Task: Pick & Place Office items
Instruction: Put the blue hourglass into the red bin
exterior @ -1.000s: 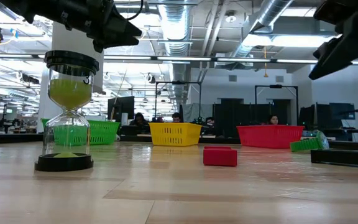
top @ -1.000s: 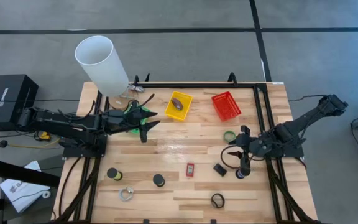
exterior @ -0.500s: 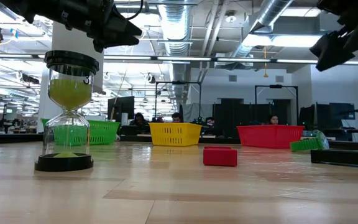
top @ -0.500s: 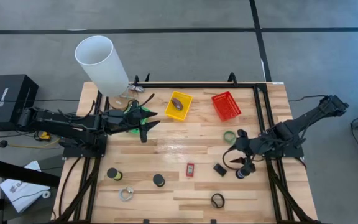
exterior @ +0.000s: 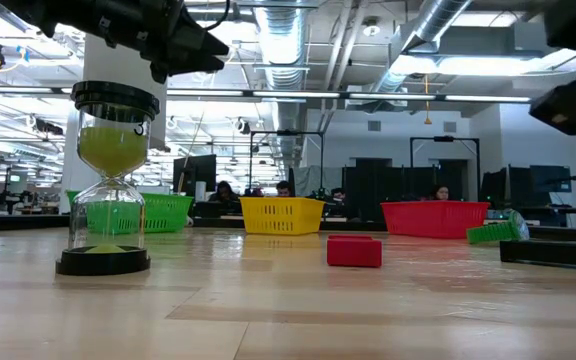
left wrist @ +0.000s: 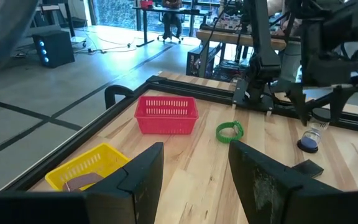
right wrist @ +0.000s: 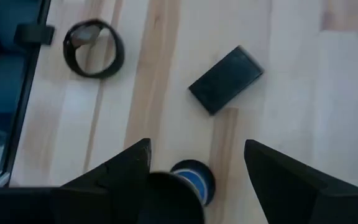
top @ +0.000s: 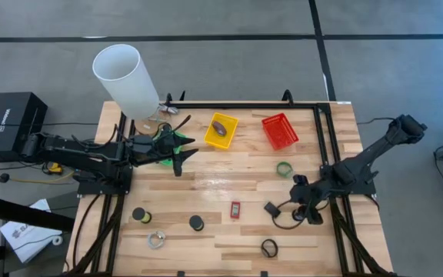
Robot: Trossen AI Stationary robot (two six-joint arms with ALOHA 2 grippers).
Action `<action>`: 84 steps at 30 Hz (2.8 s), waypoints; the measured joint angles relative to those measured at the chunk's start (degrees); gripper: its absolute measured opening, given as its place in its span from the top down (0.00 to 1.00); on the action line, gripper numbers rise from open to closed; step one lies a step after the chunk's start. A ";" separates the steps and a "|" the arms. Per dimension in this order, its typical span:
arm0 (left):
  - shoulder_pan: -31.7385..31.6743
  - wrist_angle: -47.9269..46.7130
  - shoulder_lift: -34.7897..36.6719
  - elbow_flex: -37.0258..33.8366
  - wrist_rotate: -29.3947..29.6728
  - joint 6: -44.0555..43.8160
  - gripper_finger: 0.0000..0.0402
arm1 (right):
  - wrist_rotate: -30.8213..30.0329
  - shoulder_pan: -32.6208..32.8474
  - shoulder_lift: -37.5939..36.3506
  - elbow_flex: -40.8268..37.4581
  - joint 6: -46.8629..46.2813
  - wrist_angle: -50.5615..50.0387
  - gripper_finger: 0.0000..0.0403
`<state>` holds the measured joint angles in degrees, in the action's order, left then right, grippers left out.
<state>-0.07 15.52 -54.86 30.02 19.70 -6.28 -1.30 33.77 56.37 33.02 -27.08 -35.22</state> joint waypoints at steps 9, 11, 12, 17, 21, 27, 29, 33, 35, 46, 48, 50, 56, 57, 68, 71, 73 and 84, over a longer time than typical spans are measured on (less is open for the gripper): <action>0.00 0.41 -0.01 0.00 0.00 0.00 0.56 | 1.67 1.51 5.23 3.31 -3.22 -4.10 0.38; 0.01 0.50 -0.01 0.00 0.00 0.00 0.56 | 2.06 1.75 6.32 4.90 -3.41 -6.90 0.38; 0.00 0.46 -0.01 0.00 0.01 0.00 0.56 | 2.29 1.94 6.83 5.73 -3.40 -7.95 0.38; 0.02 0.55 0.00 0.00 0.00 0.00 0.56 | 3.06 3.07 10.04 9.10 -3.42 -13.09 0.38; 0.01 0.60 0.00 0.00 0.00 0.00 0.56 | 4.60 4.31 13.19 9.57 -4.88 -15.97 0.38; 0.01 0.76 -0.01 0.00 0.00 0.00 0.56 | 7.52 4.79 17.28 9.57 -5.98 -15.66 0.38; 0.01 0.95 0.01 0.00 0.00 0.01 0.56 | 7.57 4.73 17.97 9.57 -5.97 -15.76 0.38; 0.00 0.99 0.01 0.00 0.00 0.00 0.56 | 7.72 4.73 17.87 9.68 -6.35 -15.99 0.38; 0.01 1.06 0.01 0.00 0.00 0.00 0.56 | 7.74 4.75 17.64 9.68 -7.19 -16.29 0.38; 0.01 1.40 0.01 0.00 0.00 0.00 0.56 | 7.78 4.73 17.45 9.69 -8.53 -16.35 0.38; 0.02 1.41 0.01 0.00 0.00 0.00 0.56 | 7.78 4.73 17.45 9.68 -8.53 -16.35 0.38; 0.02 1.43 0.01 0.00 0.00 0.00 0.56 | 7.78 4.73 17.45 9.68 -8.53 -16.25 0.38; 0.00 1.47 -0.02 0.00 0.00 0.00 0.56 | 9.13 3.33 17.45 9.70 -11.04 -16.11 0.38; 0.00 1.47 0.01 0.00 0.00 0.00 0.56 | 9.73 2.96 17.45 9.68 -11.18 -16.11 0.38; 0.00 1.56 0.00 0.00 0.00 0.00 0.56 | 14.54 -0.75 17.45 9.68 -13.66 -16.69 0.38; 0.01 1.58 0.01 0.00 0.00 0.00 0.56 | 15.37 -1.47 17.45 9.68 -13.54 -16.82 0.38; 0.01 1.58 0.01 0.00 0.00 0.00 0.56 | 15.37 -1.72 17.45 9.68 -14.73 -17.00 0.38; 0.02 1.62 0.01 0.00 0.00 0.00 0.56 | 14.90 -1.17 17.45 9.68 -19.38 -17.29 0.38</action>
<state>-0.05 17.15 -54.85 30.02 19.70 -6.28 13.60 32.60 73.82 42.70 -46.46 -52.51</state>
